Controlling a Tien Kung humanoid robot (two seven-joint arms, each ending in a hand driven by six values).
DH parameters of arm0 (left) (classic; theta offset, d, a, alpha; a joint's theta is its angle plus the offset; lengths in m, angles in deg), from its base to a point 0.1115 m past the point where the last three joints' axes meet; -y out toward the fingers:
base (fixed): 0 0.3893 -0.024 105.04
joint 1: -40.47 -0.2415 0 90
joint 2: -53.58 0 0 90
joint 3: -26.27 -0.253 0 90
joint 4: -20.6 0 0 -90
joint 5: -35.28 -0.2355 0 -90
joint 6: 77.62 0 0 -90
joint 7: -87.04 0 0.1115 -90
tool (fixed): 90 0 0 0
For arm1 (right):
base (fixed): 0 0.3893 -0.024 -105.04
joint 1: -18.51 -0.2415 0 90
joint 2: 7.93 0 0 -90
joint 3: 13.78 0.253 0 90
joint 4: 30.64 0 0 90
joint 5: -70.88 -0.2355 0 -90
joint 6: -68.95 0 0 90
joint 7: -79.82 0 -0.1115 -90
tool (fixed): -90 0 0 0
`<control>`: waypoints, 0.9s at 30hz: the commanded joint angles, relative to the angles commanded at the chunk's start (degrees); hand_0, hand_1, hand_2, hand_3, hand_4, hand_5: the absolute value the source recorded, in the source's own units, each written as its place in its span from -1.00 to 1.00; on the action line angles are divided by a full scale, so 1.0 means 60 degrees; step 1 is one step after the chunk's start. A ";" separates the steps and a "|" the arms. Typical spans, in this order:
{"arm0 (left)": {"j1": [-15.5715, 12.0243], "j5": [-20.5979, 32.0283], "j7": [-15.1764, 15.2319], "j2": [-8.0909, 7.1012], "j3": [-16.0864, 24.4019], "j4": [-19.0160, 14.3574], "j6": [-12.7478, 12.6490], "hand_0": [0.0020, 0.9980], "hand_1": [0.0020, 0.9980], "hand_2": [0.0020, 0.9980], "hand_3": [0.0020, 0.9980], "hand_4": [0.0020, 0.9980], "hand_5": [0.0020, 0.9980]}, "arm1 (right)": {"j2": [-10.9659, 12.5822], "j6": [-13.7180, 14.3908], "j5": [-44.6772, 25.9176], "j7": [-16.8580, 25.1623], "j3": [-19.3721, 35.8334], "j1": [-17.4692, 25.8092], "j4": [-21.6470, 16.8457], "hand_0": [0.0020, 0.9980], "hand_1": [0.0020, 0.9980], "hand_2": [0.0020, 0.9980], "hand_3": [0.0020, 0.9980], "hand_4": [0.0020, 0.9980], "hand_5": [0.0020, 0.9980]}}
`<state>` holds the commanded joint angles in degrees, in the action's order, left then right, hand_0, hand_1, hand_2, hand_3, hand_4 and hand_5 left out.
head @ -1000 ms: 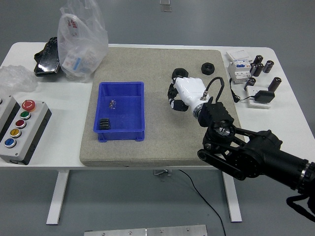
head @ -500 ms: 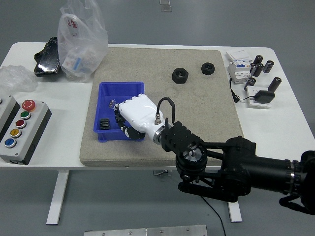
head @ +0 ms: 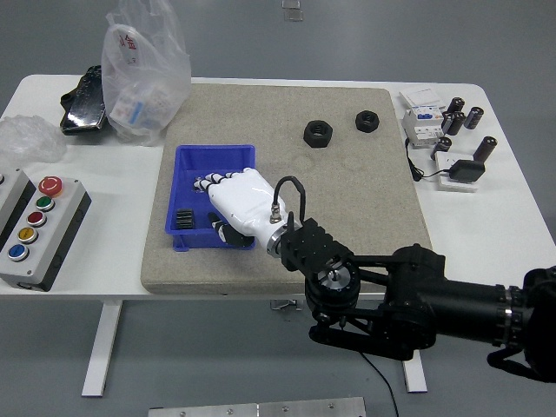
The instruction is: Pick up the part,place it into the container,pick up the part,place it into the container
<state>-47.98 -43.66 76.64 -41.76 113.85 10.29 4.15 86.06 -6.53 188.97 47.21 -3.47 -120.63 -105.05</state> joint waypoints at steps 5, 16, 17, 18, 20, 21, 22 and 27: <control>0.0001 0.0005 0.0024 -0.0013 -0.0019 0.0000 0.0003 0.29 0.14 0.12 0.24 0.45 -0.31 | 0.0477 0.0624 -0.0362 0.0243 0.1005 0.0510 -0.0351 -0.05 0.37 0.67 0.59 -0.17 -0.52; -0.0069 -0.0044 0.0022 0.0016 0.0083 0.0000 -0.0005 0.29 0.14 0.12 0.24 0.45 -0.32 | 0.1761 0.2280 -0.2920 0.2811 0.4684 0.2874 -0.1411 0.46 0.46 0.54 0.44 0.13 -0.53; -0.0073 -0.0040 0.0028 0.0019 0.0090 0.0000 -0.0008 0.29 0.14 0.12 0.24 0.45 -0.32 | 0.1794 0.2314 -0.3235 0.3108 0.5028 0.3102 -0.1426 0.46 0.46 0.54 0.44 0.13 -0.53; -0.0077 -0.0038 0.0037 0.0025 0.0096 0.0000 -0.0009 0.29 0.14 0.12 0.24 0.45 -0.32 | 0.1824 0.2285 -0.3617 0.3461 0.5429 0.3372 -0.1427 0.46 0.46 0.54 0.44 0.13 -0.53; -0.0079 -0.0048 0.0052 0.0035 0.0103 0.0000 -0.0007 0.29 0.14 0.12 0.24 0.45 -0.32 | 0.1860 0.2100 -0.4305 0.4091 0.6103 0.3847 -0.1377 0.46 0.46 0.54 0.44 0.13 -0.53; -0.0077 -0.0064 0.0060 0.0041 0.0104 0.0000 -0.0003 0.29 0.14 0.12 0.24 0.45 -0.32 | 0.1868 0.1903 -0.4763 0.4512 0.6525 0.4177 -0.1319 0.46 0.46 0.54 0.44 0.13 -0.53; -0.0074 -0.0077 0.0064 0.0046 0.0105 0.0000 0.0000 0.29 0.14 0.12 0.24 0.45 -0.32 | 0.1866 0.1770 -0.5050 0.4773 0.6778 0.4378 -0.1290 0.52 0.46 0.52 0.41 0.30 -0.36; -0.0071 -0.0081 0.0105 0.0070 0.0065 0.0000 0.0015 0.29 0.14 0.12 0.24 0.45 -0.32 | 0.1792 0.1003 -0.6947 0.6390 0.8269 0.5726 -0.1231 0.52 0.46 0.52 0.41 0.30 -0.36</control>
<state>-48.41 -44.14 77.27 -41.34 114.24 10.29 4.24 96.81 -0.51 147.28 85.55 46.15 -86.28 -112.43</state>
